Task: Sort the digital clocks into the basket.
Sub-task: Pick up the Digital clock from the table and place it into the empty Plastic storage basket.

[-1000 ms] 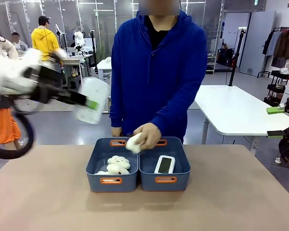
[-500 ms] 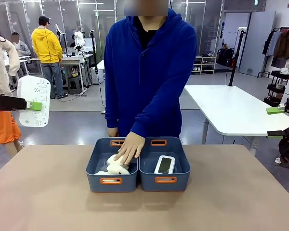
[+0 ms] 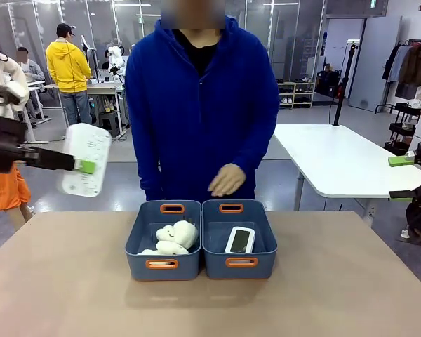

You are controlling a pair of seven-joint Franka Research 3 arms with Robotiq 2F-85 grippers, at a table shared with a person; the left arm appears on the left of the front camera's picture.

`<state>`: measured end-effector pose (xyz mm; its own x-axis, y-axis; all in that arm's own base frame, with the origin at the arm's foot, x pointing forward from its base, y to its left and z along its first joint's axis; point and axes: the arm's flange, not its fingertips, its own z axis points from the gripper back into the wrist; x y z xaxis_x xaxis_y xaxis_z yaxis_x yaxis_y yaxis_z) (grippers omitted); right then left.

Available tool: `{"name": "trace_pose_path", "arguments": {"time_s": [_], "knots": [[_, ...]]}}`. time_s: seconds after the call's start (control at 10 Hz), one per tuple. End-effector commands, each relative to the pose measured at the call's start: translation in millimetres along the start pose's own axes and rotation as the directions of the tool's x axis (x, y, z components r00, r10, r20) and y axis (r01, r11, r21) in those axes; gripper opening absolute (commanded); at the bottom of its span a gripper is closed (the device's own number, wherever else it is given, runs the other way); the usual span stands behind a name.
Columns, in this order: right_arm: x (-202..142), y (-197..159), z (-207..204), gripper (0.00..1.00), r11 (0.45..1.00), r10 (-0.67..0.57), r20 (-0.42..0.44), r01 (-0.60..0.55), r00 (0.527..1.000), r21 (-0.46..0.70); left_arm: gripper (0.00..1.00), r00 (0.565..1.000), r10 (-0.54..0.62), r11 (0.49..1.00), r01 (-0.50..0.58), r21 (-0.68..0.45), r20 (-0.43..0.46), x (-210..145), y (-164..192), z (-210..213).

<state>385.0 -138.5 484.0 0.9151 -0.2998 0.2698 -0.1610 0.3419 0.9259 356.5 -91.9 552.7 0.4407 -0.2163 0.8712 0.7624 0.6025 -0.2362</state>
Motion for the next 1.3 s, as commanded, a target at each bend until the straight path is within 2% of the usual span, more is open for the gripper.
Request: {"name": "trace_pose_path", "arguments": {"time_s": [0.0,0.2,0.5,0.7,0.8,1.0,1.1,1.2], "knots": [[0.7,0.4,-0.2,1.00,1.000,0.011,0.001,-0.011,1.000,0.013,0.24,0.998,-0.009,0.999,0.011,0.040,-0.055,35.9,-6.9,-54.1],[0.7,0.4,-0.2,1.00,1.000,0.011,0.001,-0.011,1.000,0.013,0.24,0.992,0.030,0.983,-0.008,0.181,-0.123,55.7,-26.2,-138.8],[0.7,0.4,-0.2,1.00,1.000,0.011,0.001,-0.011,1.000,0.013,0.24,0.949,0.252,0.927,-0.181,0.327,-0.189,71.8,-47.8,-268.0],[0.7,0.4,-0.2,1.00,1.000,0.011,0.001,-0.011,1.000,0.013,0.24,0.894,0.400,0.854,-0.284,0.435,-0.202,62.3,-49.4,-325.4],[0.7,0.4,-0.2,1.00,1.000,0.011,0.001,-0.011,1.000,0.013,0.24,0.882,0.414,0.839,-0.274,0.470,-0.226,50.6,-41.6,-353.0],[0.7,0.4,-0.2,1.00,1.000,0.011,0.001,-0.011,1.000,0.013,0.24,0.868,0.419,0.863,-0.289,0.414,-0.267,39.3,-40.5,-379.0],[0.7,0.4,-0.2,1.00,1.000,0.011,0.001,-0.011,1.000,0.013,0.24,0.888,0.395,0.880,-0.291,0.375,-0.236,37.7,-44.9,-381.1],[0.7,0.4,-0.2,1.00,1.000,0.011,0.001,-0.011,1.000,0.013,0.24,0.895,0.372,0.899,-0.283,0.334,-0.244,39.8,-50.1,-381.5]]}}
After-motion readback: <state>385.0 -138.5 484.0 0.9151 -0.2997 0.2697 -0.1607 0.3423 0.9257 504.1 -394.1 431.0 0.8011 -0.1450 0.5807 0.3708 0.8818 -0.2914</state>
